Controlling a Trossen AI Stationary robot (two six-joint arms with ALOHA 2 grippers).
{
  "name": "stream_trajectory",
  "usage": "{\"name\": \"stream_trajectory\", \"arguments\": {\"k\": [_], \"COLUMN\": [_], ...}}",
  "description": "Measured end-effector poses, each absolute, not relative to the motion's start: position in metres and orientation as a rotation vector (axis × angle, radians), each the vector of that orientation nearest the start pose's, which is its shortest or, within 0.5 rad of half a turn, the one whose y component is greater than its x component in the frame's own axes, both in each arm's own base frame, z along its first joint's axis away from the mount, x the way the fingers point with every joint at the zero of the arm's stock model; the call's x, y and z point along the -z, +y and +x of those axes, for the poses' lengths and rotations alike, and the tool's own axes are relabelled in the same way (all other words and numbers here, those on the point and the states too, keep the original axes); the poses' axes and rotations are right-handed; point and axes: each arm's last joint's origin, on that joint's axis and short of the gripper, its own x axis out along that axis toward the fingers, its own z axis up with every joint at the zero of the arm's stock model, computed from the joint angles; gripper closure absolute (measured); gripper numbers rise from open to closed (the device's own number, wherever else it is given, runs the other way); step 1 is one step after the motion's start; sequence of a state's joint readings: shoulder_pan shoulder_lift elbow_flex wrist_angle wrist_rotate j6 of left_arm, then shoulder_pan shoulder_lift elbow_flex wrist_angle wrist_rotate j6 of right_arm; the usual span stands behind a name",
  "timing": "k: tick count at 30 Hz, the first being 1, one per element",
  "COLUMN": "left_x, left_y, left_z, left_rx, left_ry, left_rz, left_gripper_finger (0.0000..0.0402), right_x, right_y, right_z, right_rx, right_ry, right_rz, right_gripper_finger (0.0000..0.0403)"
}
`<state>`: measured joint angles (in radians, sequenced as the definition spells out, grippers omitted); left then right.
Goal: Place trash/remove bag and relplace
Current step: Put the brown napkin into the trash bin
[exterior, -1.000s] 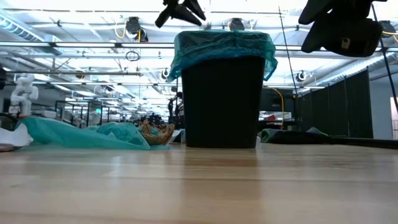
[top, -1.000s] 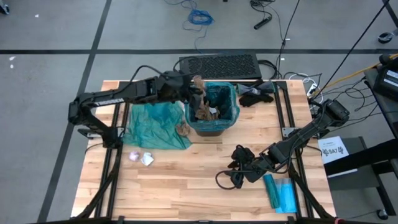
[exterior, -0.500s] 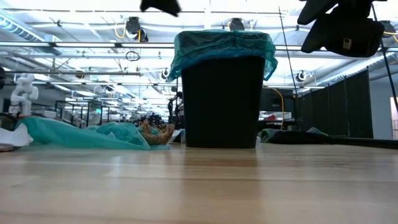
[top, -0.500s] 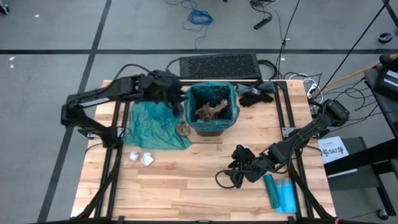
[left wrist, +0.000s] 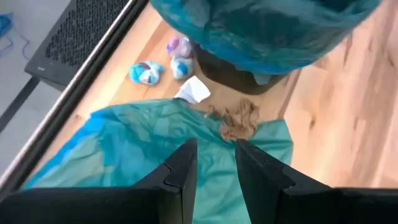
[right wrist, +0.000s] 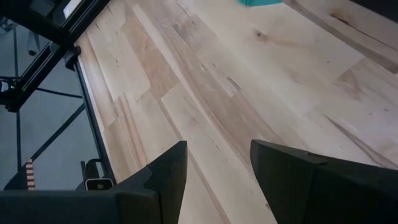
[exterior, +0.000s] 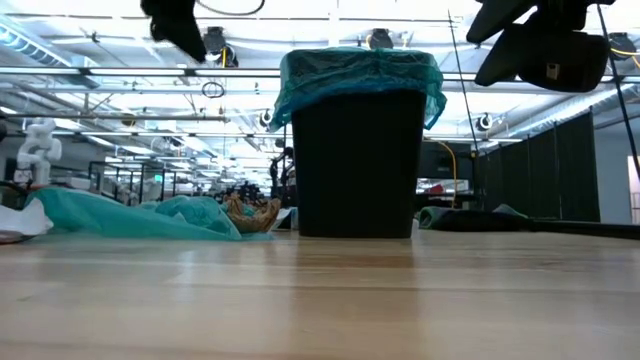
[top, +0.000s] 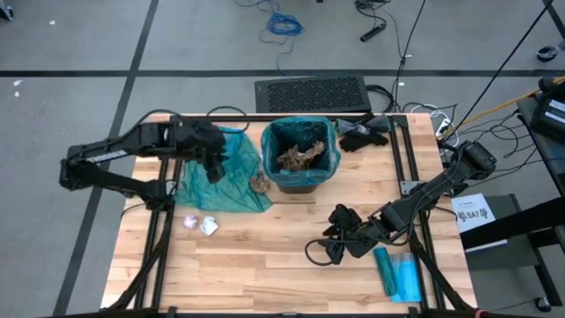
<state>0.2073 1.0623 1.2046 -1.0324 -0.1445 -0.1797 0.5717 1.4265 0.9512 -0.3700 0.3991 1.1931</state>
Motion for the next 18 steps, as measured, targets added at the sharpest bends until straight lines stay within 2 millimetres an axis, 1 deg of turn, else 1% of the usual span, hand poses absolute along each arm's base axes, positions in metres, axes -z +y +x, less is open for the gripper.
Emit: {"name": "stream_trajectory", "arguments": {"k": [5, 9, 11, 15, 18], "left_x": [-0.308, -0.268, -0.251, -0.234, -0.227], "left_y": [0.043, 0.042, 0.041, 0.040, 0.040], "left_z": [0.186, 0.188, 0.191, 0.201, 0.209], "left_rx": [-0.397, -0.356, -0.324, -0.294, -0.271], "left_ry": [0.812, 0.854, 0.847, 0.750, 0.675], "left_rz": [-0.222, -0.245, -0.274, -0.305, -0.238], "left_gripper_finger": [0.0294, 0.0294, 0.0294, 0.0294, 0.0294], "right_x": [-0.236, -0.236, -0.236, -0.236, -0.236], "right_y": [0.143, 0.141, 0.140, 0.140, 0.140], "right_z": [0.253, 0.254, 0.255, 0.255, 0.255], "right_rx": [0.305, 0.324, 0.333, 0.343, 0.347], "right_ry": [0.717, 0.710, 0.706, 0.703, 0.702], "right_rz": [0.757, 0.792, 0.810, 0.836, 0.846], "right_gripper_finger": [0.0234, 0.0234, 0.0234, 0.0234, 0.0234]}}
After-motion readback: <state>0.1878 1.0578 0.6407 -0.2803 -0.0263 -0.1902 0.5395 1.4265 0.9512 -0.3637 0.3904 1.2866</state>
